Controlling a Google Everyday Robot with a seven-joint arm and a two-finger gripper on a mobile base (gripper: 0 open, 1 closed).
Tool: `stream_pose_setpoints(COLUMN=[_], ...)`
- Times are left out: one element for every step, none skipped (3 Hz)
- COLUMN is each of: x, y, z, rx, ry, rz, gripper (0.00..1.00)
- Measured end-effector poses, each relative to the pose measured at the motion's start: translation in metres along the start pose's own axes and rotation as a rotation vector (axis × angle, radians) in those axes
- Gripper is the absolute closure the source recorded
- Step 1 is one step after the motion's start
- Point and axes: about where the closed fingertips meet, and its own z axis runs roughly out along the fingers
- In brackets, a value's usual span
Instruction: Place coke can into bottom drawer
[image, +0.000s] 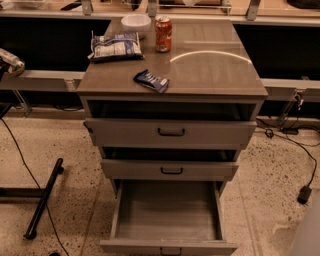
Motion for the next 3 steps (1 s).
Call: stream_pose_setpoints(x=[0.002, -0.008, -0.008], y=[0.002, -0.008, -0.026], z=[0.001, 0.028, 0.068], rx=[-0.006, 0.023, 0.072], ry=[0.006, -0.039, -0.171], rz=[-0.009, -0.008, 0.069], gripper=[0.0, 0.0, 0.0])
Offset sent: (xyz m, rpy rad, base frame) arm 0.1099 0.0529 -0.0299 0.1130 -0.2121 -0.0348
